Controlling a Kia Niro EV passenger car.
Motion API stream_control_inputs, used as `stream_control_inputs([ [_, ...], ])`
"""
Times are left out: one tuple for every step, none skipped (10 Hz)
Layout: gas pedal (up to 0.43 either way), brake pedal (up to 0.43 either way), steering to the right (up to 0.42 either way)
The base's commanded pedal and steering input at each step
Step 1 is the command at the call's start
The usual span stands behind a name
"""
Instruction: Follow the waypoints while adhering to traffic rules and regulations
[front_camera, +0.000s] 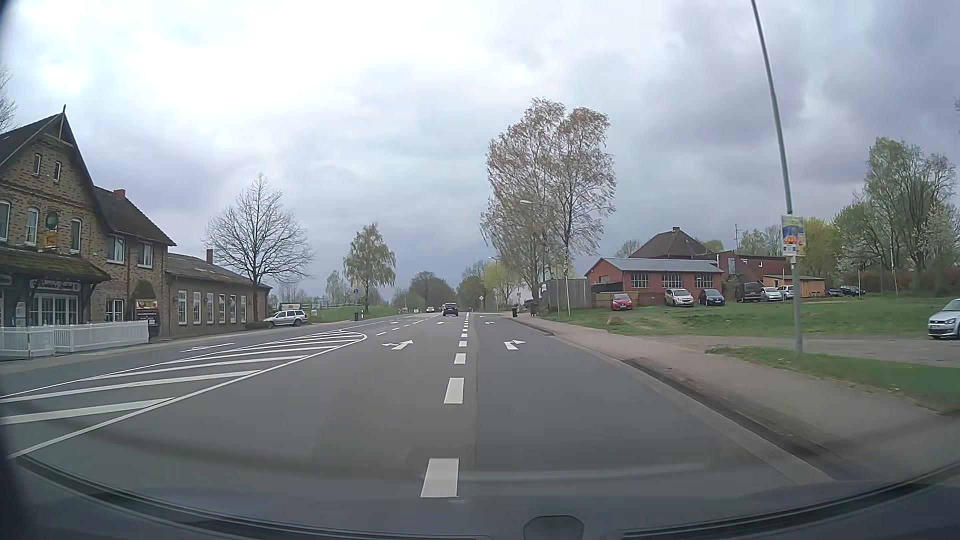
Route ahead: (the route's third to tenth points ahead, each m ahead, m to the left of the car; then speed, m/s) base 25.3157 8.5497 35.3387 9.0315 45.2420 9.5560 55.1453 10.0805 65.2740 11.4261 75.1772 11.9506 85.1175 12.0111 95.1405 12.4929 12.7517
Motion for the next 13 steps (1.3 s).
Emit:
stream_control_inputs([
  [0.177, 0.0, -0.006],
  [0.177, 0.0, -0.006],
  [0.177, 0.0, -0.006],
  [0.177, 0.0, -0.006],
  [0.177, 0.0, -0.007],
  [0.177, 0.0, -0.01],
  [0.177, 0.0, -0.012],
  [0.177, 0.0, -0.012],
  [0.177, 0.0, -0.012],
  [0.177, 0.0, -0.011],
  [0.177, 0.0, -0.011],
  [0.169, 0.0, -0.011],
  [0.169, 0.0, -0.011],
])
